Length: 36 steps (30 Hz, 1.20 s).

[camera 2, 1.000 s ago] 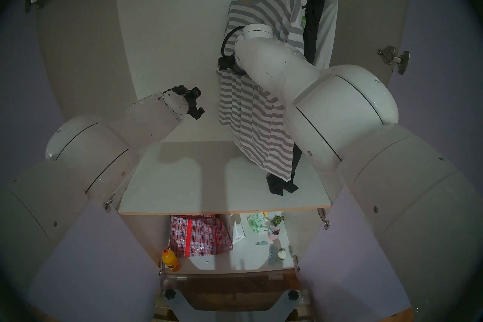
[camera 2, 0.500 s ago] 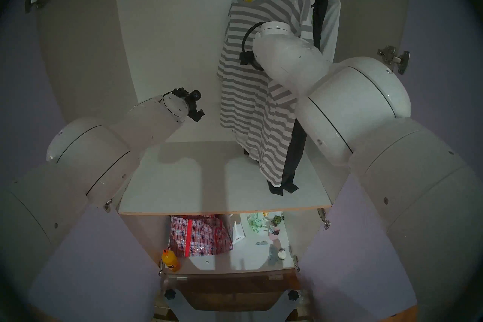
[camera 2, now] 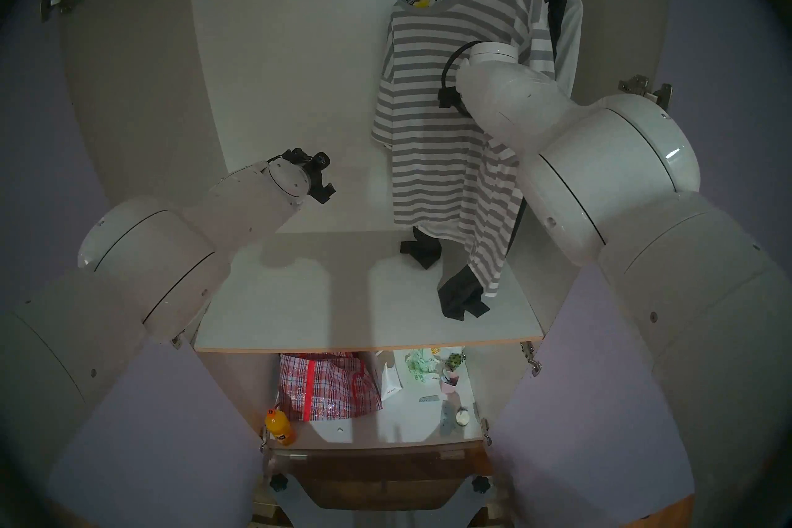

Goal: Move and arrange clothes and pants in the wardrobe

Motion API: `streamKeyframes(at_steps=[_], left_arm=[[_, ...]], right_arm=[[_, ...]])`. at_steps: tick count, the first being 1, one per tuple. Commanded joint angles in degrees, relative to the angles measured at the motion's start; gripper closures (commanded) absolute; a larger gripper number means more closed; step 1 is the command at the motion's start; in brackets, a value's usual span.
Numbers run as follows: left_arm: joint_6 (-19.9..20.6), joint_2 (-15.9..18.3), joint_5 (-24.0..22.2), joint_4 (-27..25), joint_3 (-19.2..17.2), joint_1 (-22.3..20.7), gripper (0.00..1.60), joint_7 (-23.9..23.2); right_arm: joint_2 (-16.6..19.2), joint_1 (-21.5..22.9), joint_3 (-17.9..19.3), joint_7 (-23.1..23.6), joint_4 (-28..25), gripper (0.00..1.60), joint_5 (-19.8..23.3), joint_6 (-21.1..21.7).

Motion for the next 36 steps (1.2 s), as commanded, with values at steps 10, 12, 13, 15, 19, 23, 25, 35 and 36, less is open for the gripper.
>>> streamKeyframes(at_steps=[10, 12, 13, 15, 19, 23, 25, 35, 36], left_arm=[[-0.25, -0.16, -0.01, -1.07, -0.11, -1.29, 0.00, 0.50], [-0.25, -0.17, -0.01, -1.07, -0.11, -1.19, 0.00, 0.57], [-0.25, -0.17, -0.01, -1.08, -0.11, -1.16, 0.00, 0.60], [-0.26, -0.16, -0.01, -1.13, -0.12, -1.14, 0.00, 0.67], [-0.28, -0.18, -0.01, -1.18, -0.14, -1.19, 0.00, 0.79], [-0.29, -0.18, 0.00, -1.20, -0.15, -1.23, 0.00, 0.94], [-0.29, -0.18, 0.00, -1.21, -0.16, -1.24, 0.00, 1.01], [-0.33, -0.21, 0.00, -1.31, -0.21, -1.48, 0.00, 1.48], [-0.33, -0.21, 0.00, -1.31, -0.21, -1.47, 0.00, 1.52]], right_arm=[[8.30, 2.77, 0.12, -2.32, 1.66, 0.00, -0.62, -2.68], [9.46, 3.09, 0.14, -2.56, 1.83, 0.00, -0.63, -2.70], [10.03, 3.20, 0.13, -2.66, 1.82, 0.00, -0.64, -2.73], [11.06, 3.41, 0.11, -2.85, 1.56, 0.00, -0.65, -2.82], [11.69, 3.37, 0.28, -2.81, 1.38, 0.00, -0.41, -2.88], [11.55, 3.17, 0.40, -3.05, 1.31, 0.00, -0.32, -3.01], [11.47, 3.12, 0.47, -3.19, 1.28, 0.00, -0.29, -3.04], [9.64, 3.59, 1.24, -4.08, 0.39, 0.00, 0.19, -3.10], [9.49, 3.71, 1.47, -4.35, 0.39, 0.00, 0.36, -3.13]])
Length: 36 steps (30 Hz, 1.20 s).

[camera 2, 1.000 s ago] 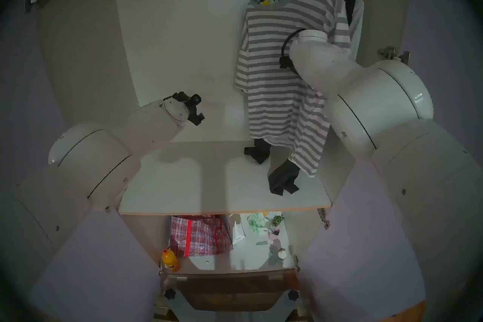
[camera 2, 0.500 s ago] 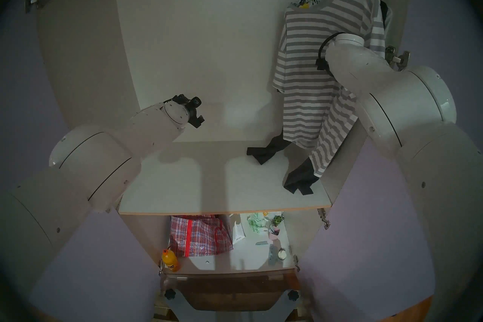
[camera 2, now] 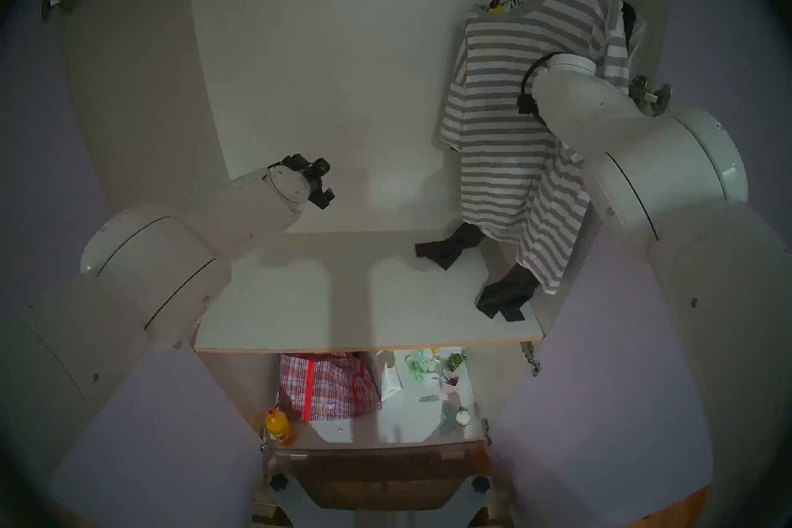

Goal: Move and arrange clothes and pants in the wardrobe

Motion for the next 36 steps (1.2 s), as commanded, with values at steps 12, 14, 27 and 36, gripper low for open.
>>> streamKeyframes(at_steps=[12, 14, 27, 36], left_arm=[[-0.27, -0.22, 0.00, -1.06, -0.09, -1.97, 0.00, 0.60], [-0.26, -0.22, 0.00, -1.03, -0.09, -1.86, 0.00, 0.65], [-0.51, -0.21, 0.04, -1.68, -0.16, -3.43, 0.00, 1.09], [-0.52, -0.15, 0.09, -1.82, -0.10, -4.10, 0.00, 0.77]], right_arm=[[1.97, 3.74, 2.13, -3.30, -0.40, 0.00, 1.21, -2.37], [2.71, 3.86, 2.49, -3.56, -0.10, 0.00, 1.47, -2.35], [-4.72, 2.32, 4.05, -2.05, -1.69, 0.00, 2.98, -0.18], [-11.74, -0.53, 1.76, 0.55, -2.10, 0.00, 1.12, 2.11]])
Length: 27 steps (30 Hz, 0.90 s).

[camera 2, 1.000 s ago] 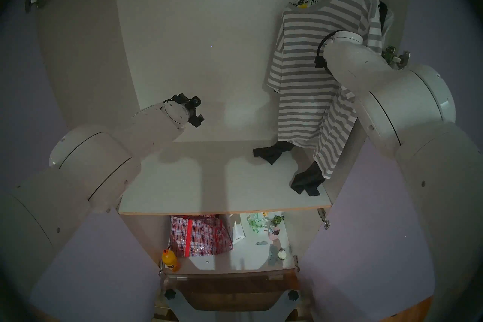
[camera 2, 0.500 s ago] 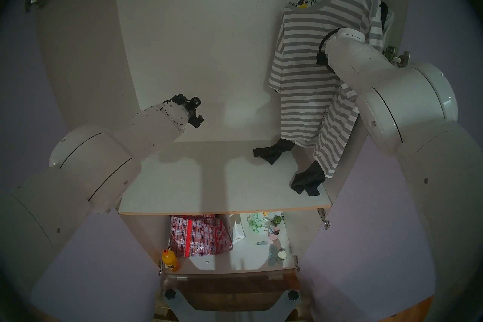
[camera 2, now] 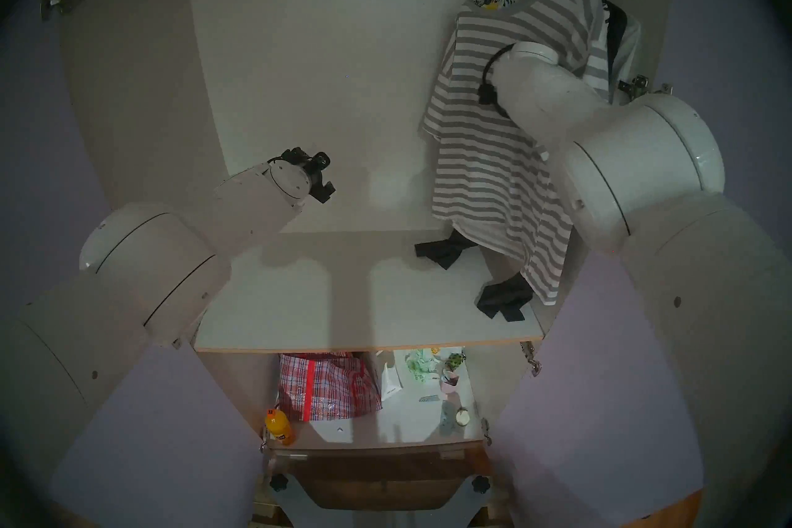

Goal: Move and arrange clothes and pants in the wardrobe

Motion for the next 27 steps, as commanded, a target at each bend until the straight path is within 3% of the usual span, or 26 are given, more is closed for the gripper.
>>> streamKeyframes(at_steps=[1, 5, 7, 10, 18, 19, 22, 27], left_arm=[[-0.48, -0.12, 0.09, -1.24, -0.01, -2.94, 0.00, -0.18], [-0.49, -0.12, 0.12, -1.18, 0.01, -3.11, 0.00, -0.45], [-0.51, -0.12, 0.13, -1.12, 0.03, -3.23, 0.00, -0.70], [-0.51, -0.12, 0.13, -1.08, 0.04, -3.28, 0.00, -0.84], [-0.63, -0.09, 0.15, -0.91, 0.06, -3.55, 0.00, -1.74], [-0.65, -0.09, 0.15, -0.86, 0.07, -3.59, 0.00, -1.87], [-0.68, -0.12, 0.15, -0.72, 0.05, -3.67, 0.00, -2.09], [-0.72, -0.14, 0.15, -0.56, 0.05, -3.79, 0.00, -2.45]], right_arm=[[-1.44, -0.03, -1.96, 2.70, -1.25, 0.00, -1.65, 2.14], [-2.22, -1.07, -5.29, 6.10, -1.55, 0.00, -3.43, 3.96], [-2.35, -2.63, -9.09, 9.42, -1.82, 0.00, -4.97, 3.89], [-2.10, -3.01, -10.74, 11.63, -1.90, 0.00, -5.42, 4.71], [-0.65, -4.03, -19.00, 27.26, -2.52, 0.00, -8.61, 9.26], [-0.89, -4.14, -19.45, 27.97, -2.18, 0.00, -8.40, 9.10], [-2.95, -5.47, -18.44, 23.48, 0.03, 0.00, -6.24, 6.40], [-3.73, -7.40, -17.91, 22.53, 0.69, 0.00, -5.80, 4.70]])
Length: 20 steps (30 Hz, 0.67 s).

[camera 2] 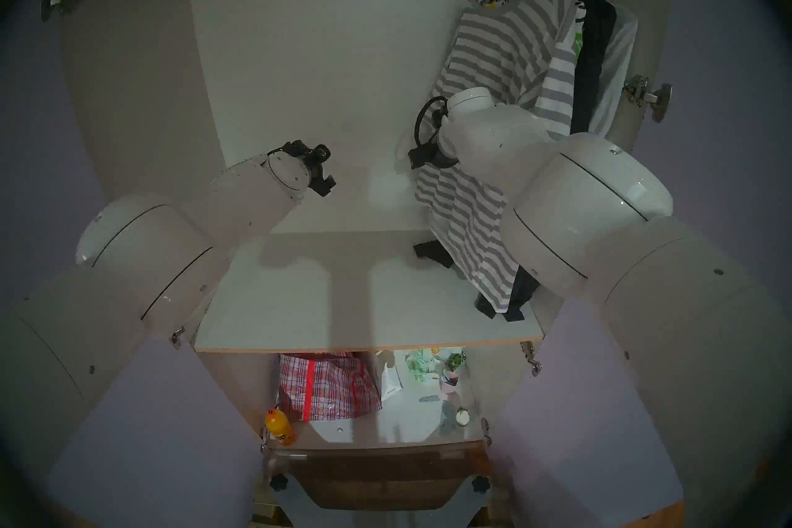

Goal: Move and arrange clothes and pants in the wardrobe

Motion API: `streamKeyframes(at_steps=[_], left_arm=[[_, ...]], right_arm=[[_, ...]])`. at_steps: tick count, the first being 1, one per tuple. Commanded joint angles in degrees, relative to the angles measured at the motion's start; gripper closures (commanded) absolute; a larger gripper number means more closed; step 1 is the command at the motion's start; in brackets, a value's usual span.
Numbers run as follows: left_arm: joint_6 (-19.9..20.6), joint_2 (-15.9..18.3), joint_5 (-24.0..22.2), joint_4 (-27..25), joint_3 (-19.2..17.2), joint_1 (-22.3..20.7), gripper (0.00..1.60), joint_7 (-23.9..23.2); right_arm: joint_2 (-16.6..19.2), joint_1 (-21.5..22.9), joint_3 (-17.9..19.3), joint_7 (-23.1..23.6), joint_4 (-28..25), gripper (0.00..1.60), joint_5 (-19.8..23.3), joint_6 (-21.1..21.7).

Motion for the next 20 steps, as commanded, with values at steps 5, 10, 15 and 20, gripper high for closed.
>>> streamKeyframes(at_steps=[5, 10, 15, 20], left_arm=[[-0.67, -0.20, 0.09, -0.72, 0.00, -2.66, 0.00, -0.34], [-0.68, -0.19, 0.10, -0.69, 0.00, -2.70, 0.00, -0.49], [-0.70, -0.18, 0.10, -0.67, 0.00, -2.72, 0.00, -0.58], [-0.70, -0.18, 0.10, -0.67, -0.01, -2.73, 0.00, -0.64]], right_arm=[[-1.27, -2.30, 5.75, -6.31, 0.47, 0.00, 4.72, -5.87], [-2.49, -2.33, 8.98, -11.88, 0.47, 0.00, 5.80, -6.21], [-2.65, -2.81, 11.49, -15.83, -0.51, 0.00, 5.77, -6.64], [-2.67, -2.90, 11.84, -16.44, -0.68, 0.00, 5.85, -6.77]])
